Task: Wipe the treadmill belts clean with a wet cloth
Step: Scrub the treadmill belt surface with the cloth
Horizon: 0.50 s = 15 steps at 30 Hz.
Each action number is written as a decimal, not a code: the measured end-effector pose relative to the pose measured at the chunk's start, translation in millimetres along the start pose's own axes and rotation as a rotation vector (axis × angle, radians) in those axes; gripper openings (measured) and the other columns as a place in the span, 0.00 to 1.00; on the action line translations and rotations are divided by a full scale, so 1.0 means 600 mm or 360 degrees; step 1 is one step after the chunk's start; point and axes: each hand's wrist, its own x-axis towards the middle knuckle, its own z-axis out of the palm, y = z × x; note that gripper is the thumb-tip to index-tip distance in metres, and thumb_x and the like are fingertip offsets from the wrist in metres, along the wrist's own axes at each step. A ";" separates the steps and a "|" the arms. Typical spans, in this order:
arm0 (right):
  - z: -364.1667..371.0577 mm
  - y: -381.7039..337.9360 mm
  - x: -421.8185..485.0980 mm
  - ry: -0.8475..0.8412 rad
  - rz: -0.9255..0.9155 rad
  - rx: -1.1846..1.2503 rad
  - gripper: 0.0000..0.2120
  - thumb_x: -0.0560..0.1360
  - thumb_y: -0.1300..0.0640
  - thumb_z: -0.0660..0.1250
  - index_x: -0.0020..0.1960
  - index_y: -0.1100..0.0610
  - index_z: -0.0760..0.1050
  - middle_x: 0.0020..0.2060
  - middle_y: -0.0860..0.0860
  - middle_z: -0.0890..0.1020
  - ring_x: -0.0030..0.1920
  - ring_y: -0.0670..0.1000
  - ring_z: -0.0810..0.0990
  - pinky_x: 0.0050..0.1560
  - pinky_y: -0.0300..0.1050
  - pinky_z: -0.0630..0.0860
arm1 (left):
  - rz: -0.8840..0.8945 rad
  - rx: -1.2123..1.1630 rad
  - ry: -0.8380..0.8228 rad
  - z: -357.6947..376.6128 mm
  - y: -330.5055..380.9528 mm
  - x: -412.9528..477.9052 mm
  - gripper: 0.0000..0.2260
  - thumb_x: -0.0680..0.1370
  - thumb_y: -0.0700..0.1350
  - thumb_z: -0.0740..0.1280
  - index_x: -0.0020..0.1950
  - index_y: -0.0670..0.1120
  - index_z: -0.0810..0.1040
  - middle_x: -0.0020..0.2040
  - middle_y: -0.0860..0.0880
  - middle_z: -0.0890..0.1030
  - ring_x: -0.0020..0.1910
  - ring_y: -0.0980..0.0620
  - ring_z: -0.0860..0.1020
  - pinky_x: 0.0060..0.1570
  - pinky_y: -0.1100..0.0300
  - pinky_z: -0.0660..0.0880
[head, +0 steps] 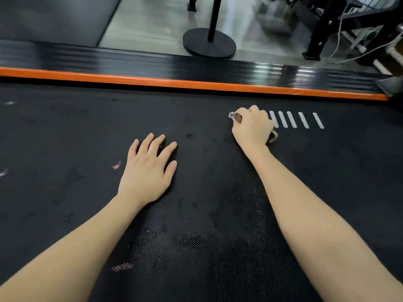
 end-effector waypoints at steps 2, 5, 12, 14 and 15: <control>-0.015 -0.025 -0.056 0.0040 -0.0196 0.0067 0.11 0.76 0.48 0.62 0.48 0.52 0.80 0.45 0.54 0.78 0.46 0.61 0.76 0.39 0.48 0.66 | 0.0008 -0.0001 -0.0010 0.000 0.001 0.000 0.26 0.78 0.57 0.47 0.70 0.49 0.71 0.70 0.42 0.70 0.72 0.40 0.63 0.70 0.42 0.56; -0.060 -0.039 -0.204 -0.0118 -0.0833 0.0386 0.07 0.70 0.50 0.66 0.44 0.51 0.80 0.40 0.52 0.77 0.39 0.57 0.75 0.34 0.48 0.70 | 0.0011 0.0001 -0.0012 -0.001 0.001 0.001 0.26 0.78 0.56 0.48 0.70 0.49 0.71 0.70 0.42 0.70 0.72 0.40 0.63 0.70 0.42 0.56; -0.030 0.024 -0.108 0.0107 -0.0638 0.0184 0.09 0.72 0.49 0.65 0.45 0.50 0.82 0.39 0.53 0.78 0.38 0.60 0.77 0.33 0.47 0.70 | 0.0002 -0.0022 -0.0003 -0.002 -0.002 -0.002 0.25 0.78 0.57 0.48 0.70 0.49 0.71 0.70 0.43 0.71 0.72 0.41 0.63 0.71 0.42 0.56; -0.014 0.034 -0.037 0.0062 -0.0100 0.0040 0.11 0.76 0.49 0.62 0.51 0.52 0.81 0.45 0.55 0.78 0.46 0.61 0.77 0.38 0.48 0.67 | -0.0001 -0.0022 -0.0007 -0.001 -0.001 -0.002 0.25 0.78 0.57 0.48 0.70 0.49 0.71 0.69 0.43 0.71 0.72 0.41 0.63 0.70 0.42 0.56; -0.009 0.030 -0.018 0.0043 0.0097 0.0035 0.12 0.77 0.49 0.61 0.54 0.53 0.80 0.49 0.55 0.78 0.49 0.60 0.76 0.41 0.49 0.67 | -0.0007 -0.0020 0.0002 -0.002 0.000 -0.002 0.25 0.78 0.56 0.48 0.69 0.49 0.72 0.69 0.43 0.71 0.72 0.41 0.64 0.70 0.42 0.56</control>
